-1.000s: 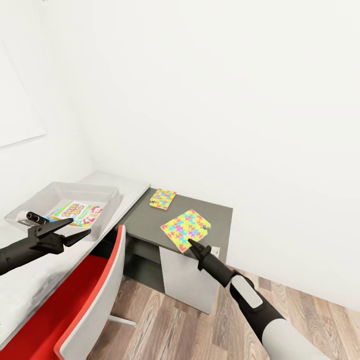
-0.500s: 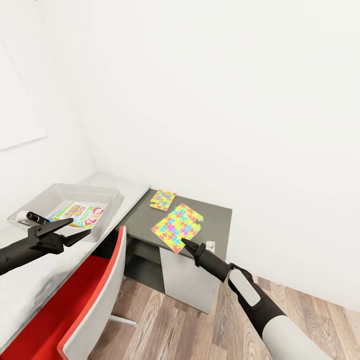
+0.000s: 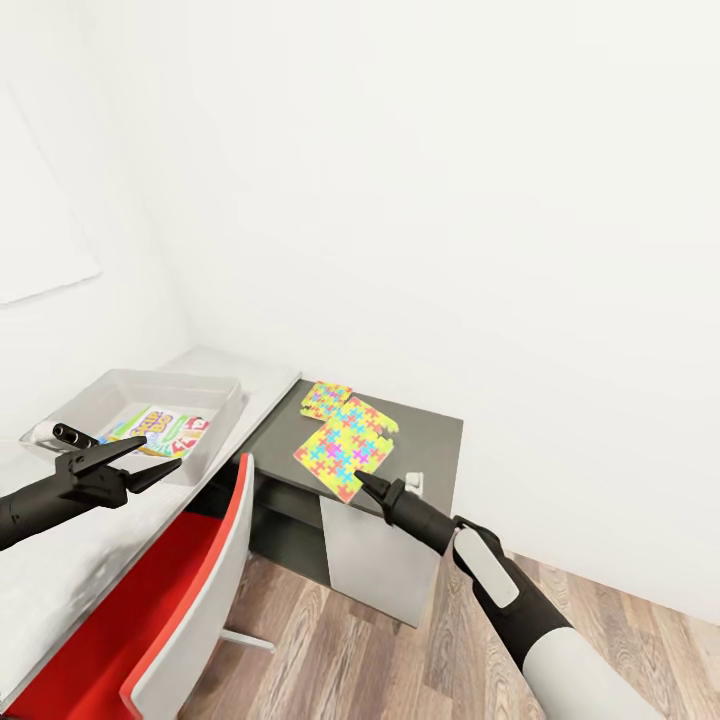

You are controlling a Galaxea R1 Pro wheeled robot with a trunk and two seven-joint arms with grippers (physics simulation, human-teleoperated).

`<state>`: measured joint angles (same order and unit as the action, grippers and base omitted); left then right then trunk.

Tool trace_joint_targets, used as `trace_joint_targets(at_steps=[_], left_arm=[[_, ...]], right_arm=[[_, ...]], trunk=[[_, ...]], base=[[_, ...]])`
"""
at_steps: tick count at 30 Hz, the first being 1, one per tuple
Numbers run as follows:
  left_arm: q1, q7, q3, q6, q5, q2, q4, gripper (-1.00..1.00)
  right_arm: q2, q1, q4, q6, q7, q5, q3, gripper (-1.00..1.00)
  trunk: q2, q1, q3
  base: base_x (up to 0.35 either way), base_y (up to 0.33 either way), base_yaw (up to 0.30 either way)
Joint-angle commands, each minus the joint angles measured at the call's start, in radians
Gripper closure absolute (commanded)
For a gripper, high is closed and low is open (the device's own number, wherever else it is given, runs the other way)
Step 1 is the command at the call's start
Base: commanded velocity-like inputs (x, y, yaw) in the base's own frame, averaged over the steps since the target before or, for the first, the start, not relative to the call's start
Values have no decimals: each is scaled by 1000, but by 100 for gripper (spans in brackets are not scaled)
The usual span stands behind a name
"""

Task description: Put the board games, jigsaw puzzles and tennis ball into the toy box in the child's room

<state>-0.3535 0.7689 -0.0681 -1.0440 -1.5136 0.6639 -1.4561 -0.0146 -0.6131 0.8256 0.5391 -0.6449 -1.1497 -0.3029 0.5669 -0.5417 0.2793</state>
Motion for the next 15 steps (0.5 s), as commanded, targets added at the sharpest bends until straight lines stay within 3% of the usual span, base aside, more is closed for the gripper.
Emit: trace_joint_targets(at_steps=[1, 15], left_arm=[[-1, 4, 0, -3, 2, 1, 0, -100], [-2, 4, -6, -3, 1, 3, 0, -100]], right_arm=[[0, -1, 1, 7, 2, -8, 1, 100], [2, 0, -5, 8, -4, -11, 8, 100]], trunk=[[-6, 4, -2], [-104, 57, -46]], base=[[0, 0, 0], [0, 0, 0]])
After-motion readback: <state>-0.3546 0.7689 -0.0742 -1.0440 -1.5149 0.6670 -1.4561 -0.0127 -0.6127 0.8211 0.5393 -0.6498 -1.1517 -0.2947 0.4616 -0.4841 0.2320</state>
